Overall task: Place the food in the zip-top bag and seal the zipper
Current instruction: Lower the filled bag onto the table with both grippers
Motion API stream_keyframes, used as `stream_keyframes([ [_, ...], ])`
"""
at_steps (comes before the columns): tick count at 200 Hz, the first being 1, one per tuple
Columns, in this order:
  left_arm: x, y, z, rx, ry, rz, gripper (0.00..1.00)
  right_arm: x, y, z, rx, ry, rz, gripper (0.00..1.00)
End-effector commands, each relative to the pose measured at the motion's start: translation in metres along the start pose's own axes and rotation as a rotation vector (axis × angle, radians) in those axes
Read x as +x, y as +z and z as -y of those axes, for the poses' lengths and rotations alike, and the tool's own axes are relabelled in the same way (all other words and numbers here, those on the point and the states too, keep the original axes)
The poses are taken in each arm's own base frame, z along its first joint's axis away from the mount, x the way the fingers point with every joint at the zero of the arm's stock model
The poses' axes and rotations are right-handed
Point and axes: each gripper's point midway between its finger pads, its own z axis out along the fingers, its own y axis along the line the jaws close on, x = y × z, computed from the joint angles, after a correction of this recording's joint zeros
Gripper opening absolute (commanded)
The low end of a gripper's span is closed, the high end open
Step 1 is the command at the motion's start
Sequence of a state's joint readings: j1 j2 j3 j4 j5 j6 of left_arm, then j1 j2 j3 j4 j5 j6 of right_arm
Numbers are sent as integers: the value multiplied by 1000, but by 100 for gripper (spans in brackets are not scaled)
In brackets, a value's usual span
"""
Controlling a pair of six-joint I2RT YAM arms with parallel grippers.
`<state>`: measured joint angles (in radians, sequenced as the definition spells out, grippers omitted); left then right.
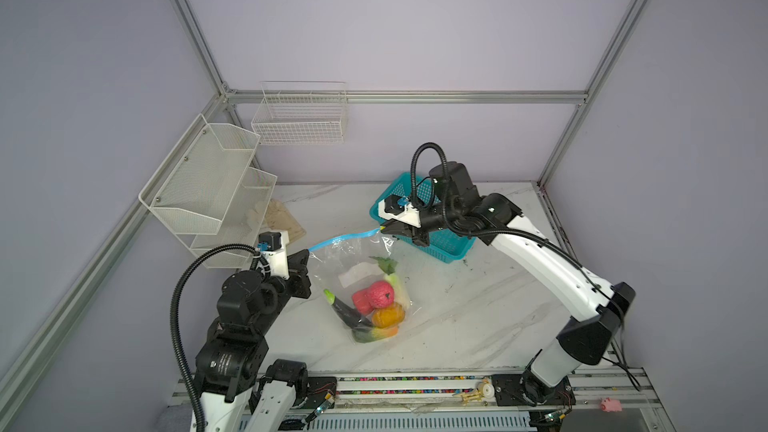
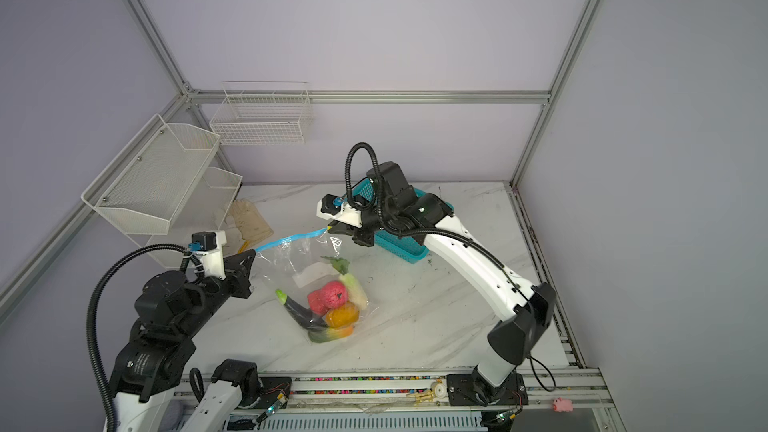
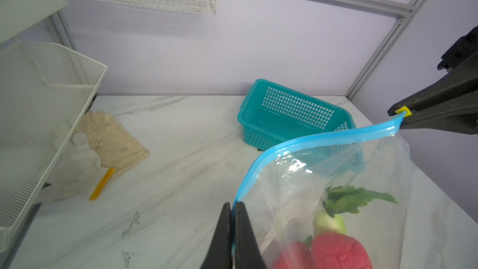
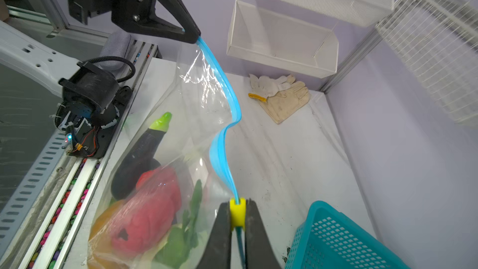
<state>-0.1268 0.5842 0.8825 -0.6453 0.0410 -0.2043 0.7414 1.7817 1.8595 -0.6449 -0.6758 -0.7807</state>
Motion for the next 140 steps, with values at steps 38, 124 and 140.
stream_keyframes([
  [38,27,112,-82,-258,-53,-184,0,62,56,87,1,70,-8,0],
  [124,45,185,-120,-304,-80,-301,0,118,105,139,37,60,-25,17],
  [140,58,200,-127,-310,-86,-341,0,124,111,146,65,57,-30,19],
])
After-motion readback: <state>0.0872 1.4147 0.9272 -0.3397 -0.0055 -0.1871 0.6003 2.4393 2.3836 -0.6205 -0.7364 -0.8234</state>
